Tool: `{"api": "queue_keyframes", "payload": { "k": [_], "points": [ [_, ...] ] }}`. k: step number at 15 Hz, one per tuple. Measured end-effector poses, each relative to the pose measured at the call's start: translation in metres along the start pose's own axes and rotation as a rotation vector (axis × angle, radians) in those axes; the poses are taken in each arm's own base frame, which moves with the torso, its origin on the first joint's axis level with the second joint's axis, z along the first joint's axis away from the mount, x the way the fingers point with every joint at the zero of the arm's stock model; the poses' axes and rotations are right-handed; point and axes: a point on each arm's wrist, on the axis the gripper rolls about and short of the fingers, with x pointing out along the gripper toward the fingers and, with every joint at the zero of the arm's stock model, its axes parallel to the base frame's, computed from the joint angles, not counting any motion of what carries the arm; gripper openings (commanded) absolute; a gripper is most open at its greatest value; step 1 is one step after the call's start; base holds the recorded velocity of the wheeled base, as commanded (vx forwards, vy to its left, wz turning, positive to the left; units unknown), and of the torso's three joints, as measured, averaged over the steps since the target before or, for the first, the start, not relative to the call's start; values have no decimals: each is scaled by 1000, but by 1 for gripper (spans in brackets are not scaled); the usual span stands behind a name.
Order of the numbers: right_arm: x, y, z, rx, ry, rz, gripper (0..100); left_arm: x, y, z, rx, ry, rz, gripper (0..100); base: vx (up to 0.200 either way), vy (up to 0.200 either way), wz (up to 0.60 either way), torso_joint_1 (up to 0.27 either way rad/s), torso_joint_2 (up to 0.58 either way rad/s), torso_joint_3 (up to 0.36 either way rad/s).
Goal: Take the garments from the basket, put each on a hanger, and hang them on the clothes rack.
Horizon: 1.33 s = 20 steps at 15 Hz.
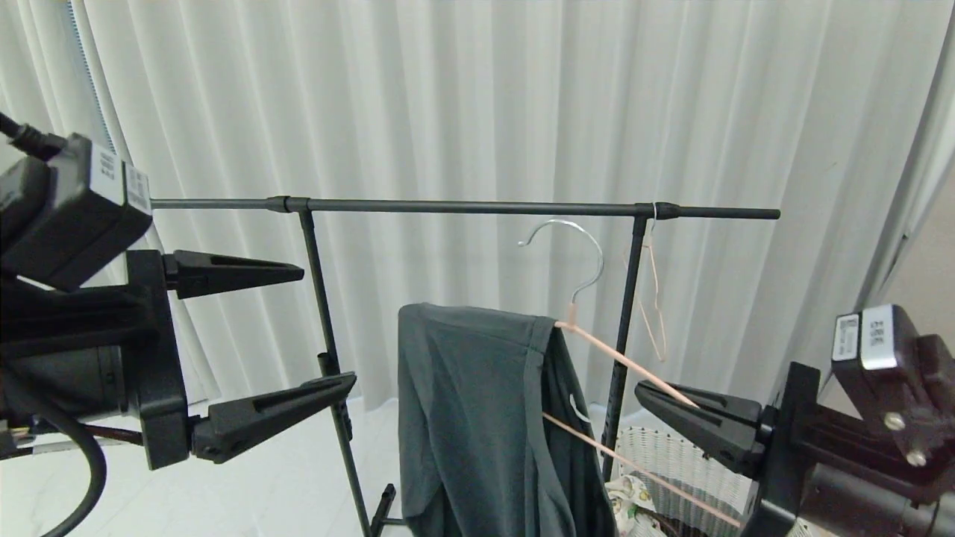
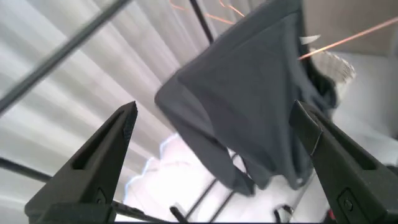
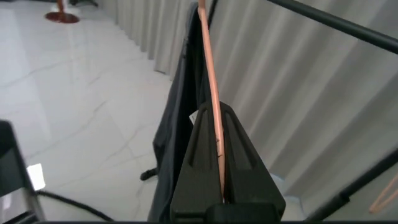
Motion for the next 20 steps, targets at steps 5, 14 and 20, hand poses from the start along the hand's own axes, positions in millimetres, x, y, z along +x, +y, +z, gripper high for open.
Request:
{"api": "queue_keyframes", "payload": {
  "k": [5, 14, 20],
  "points": [
    [-11, 33, -3, -16, -1, 176, 0, 15, -43, -11, 45, 5, -251, 100, 0, 0, 0, 0, 0, 0],
    [-22, 58, -15, -49, 34, 321, 0, 25, -71, -33, 54, 73, -411, 100, 0, 0, 0, 0, 0, 0],
    [-23, 62, -14, -59, 29, 341, 0, 28, -75, -38, 48, 95, -440, 100, 0, 0, 0, 0, 0, 0]
  ]
}}
